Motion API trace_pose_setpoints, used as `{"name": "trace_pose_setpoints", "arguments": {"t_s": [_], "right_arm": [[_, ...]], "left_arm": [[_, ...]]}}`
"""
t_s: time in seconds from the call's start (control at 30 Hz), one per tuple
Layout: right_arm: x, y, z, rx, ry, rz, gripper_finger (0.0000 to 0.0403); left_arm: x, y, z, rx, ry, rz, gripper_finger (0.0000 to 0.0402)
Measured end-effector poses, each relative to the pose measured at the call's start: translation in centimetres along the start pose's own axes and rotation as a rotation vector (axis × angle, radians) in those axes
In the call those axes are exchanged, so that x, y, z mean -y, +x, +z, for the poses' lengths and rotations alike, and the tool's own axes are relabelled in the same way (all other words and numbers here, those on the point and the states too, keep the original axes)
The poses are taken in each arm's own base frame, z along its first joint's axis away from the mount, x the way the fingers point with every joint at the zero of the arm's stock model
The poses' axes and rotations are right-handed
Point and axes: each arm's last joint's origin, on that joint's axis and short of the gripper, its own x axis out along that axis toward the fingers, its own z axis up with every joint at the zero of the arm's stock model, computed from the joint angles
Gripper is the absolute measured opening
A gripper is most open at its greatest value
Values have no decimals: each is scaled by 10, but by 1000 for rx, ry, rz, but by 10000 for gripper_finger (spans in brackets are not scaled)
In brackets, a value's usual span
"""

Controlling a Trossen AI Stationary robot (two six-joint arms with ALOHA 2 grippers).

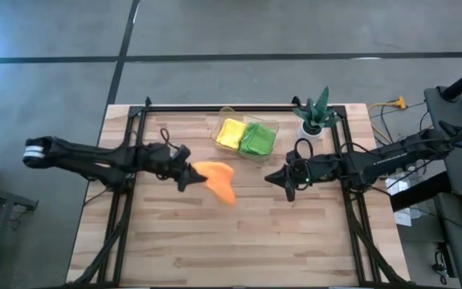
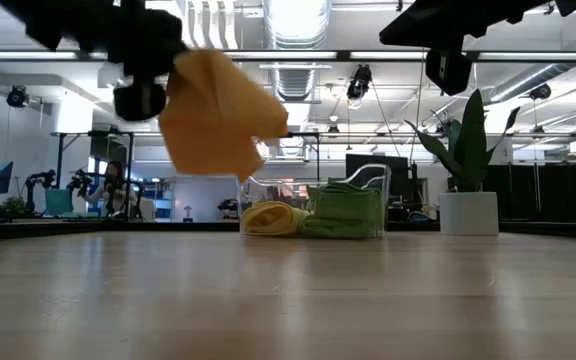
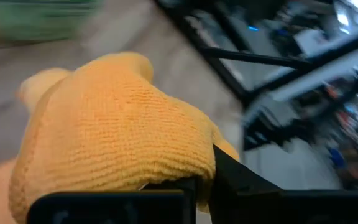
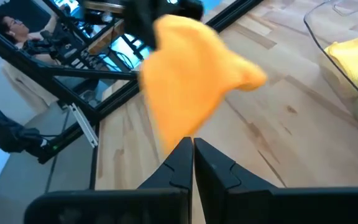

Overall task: Fold microfiber towels
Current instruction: Fold the orange microfiber towel

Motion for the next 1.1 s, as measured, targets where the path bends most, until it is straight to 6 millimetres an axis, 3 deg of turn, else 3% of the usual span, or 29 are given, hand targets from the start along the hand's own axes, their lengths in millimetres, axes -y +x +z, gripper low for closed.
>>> {"name": "trace_pose_setpoints", "arguments": {"t_s": [0.2, 0.37, 0.47, 0.67, 0.8, 0.97, 1.1], "right_arm": [[1, 0, -2, -15, -30, -13, 8], [3, 0, -4, -40, -51, -24, 8], [3, 0, -5, -70, -75, 3, 8], [5, -1, -9, -122, -111, 2, 8], [7, -1, -12, -156, -117, -18, 8], [7, -2, -16, -224, -90, 10, 8], [7, -3, -22, -250, -95, 17, 9]], "left_arm": [[53, 24, 12, -73, 110, -137, 1], [102, 66, 17, -240, 340, -334, 0], [124, 94, 15, -328, 534, -341, 0], [121, 142, 11, -596, 754, -115, 0], [122, 162, 15, -605, 867, -131, 0], [115, 163, 20, -613, 811, -96, 8], [101, 156, 17, -733, 697, -3, 52]]}}
